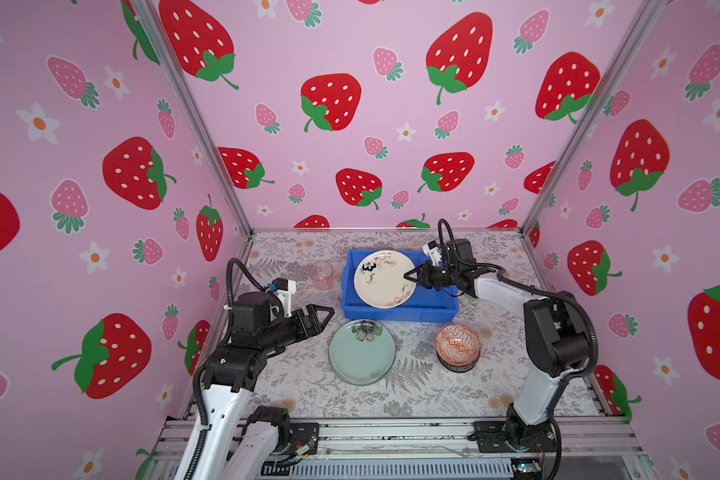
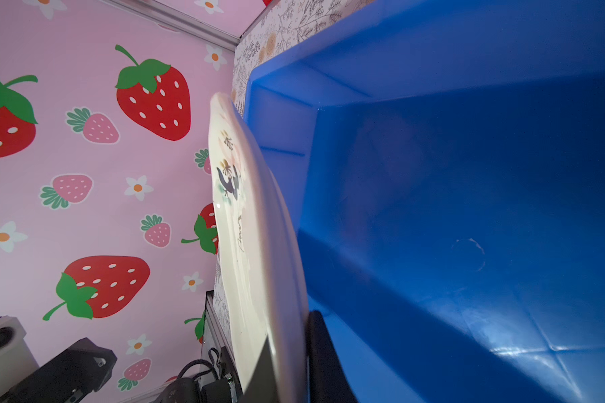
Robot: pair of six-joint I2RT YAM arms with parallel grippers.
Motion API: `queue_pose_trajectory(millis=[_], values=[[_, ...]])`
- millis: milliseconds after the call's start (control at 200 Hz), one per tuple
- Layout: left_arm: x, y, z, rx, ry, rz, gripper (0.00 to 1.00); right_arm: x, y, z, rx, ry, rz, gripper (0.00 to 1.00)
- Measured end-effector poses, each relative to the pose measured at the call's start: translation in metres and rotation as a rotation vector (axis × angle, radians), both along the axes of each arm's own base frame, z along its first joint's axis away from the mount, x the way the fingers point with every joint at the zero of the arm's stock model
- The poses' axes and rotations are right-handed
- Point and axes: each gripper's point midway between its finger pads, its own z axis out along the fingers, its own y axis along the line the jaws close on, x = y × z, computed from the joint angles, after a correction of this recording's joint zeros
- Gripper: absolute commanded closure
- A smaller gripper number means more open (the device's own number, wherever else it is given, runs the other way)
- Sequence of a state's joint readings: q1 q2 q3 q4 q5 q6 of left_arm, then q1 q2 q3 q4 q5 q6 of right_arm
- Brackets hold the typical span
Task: Place the mixed dishes into the plastic bin
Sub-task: 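Lower the white plate into the blue bin with the right gripper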
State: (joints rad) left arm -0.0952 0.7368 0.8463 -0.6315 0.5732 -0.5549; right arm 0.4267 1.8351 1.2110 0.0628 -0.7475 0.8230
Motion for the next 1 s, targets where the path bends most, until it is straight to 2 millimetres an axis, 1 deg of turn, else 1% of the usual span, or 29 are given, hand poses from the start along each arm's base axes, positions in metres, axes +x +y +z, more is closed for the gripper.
queue_pose_trajectory(millis=[95, 345, 610, 875, 1001], values=[[0.005, -0.001, -0.006, 0.007, 0.02, -0.008, 0.16, 0.007, 0.001, -0.004, 0.01, 0.007, -0.014, 0.95], [0.017, -0.003, -0.015, 0.021, 0.036, -0.028, 0.16, 0.025, 0.006, -0.026, 0.005, 0.038, -0.044, 0.95], [0.025, -0.004, -0.019, 0.035, 0.032, -0.041, 0.16, 0.031, 0.007, -0.044, -0.007, 0.072, -0.058, 0.95], [0.028, -0.004, -0.021, 0.04, 0.031, -0.045, 0.16, 0.033, 0.007, -0.06, -0.021, 0.098, -0.062, 0.95], [0.03, -0.004, -0.022, 0.043, 0.032, -0.045, 0.16, 0.034, 0.008, -0.065, -0.023, 0.105, -0.063, 0.93]])
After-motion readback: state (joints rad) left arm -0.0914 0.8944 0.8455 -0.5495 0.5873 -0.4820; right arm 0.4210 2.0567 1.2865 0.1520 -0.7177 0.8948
